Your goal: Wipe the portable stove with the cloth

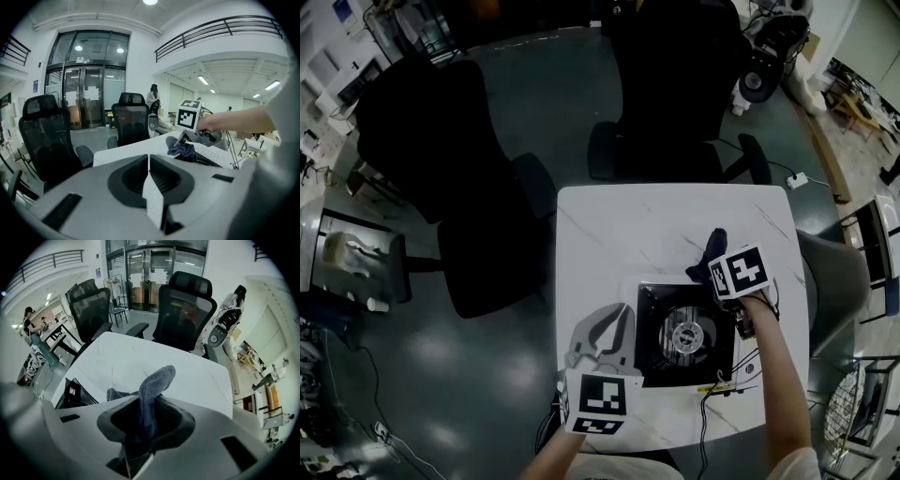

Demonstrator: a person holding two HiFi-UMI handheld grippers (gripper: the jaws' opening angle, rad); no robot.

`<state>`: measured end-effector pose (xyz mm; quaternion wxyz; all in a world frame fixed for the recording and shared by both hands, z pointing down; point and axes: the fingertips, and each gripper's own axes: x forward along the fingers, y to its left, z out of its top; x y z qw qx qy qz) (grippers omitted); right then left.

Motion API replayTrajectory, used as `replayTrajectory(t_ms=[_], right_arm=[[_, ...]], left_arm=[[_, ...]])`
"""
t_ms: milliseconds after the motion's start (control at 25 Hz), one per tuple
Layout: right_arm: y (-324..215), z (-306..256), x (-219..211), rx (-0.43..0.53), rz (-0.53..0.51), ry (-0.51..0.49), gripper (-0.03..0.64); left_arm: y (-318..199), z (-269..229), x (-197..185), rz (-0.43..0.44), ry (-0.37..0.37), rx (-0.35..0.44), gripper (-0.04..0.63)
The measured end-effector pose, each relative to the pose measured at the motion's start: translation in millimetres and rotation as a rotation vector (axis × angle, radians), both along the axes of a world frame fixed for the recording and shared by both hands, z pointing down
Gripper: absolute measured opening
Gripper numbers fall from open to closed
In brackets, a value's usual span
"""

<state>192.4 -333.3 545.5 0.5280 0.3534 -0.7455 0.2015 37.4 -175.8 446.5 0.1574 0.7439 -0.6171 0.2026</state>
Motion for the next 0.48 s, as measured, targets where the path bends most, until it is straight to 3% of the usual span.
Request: replayTrajectory(t_ms=[480], right_arm=[[-11, 2, 35, -0.03, 0.008, 0.007, 0.097]], left_arm=[[0, -1, 12, 0.018, -0.018, 0.005, 0.021]])
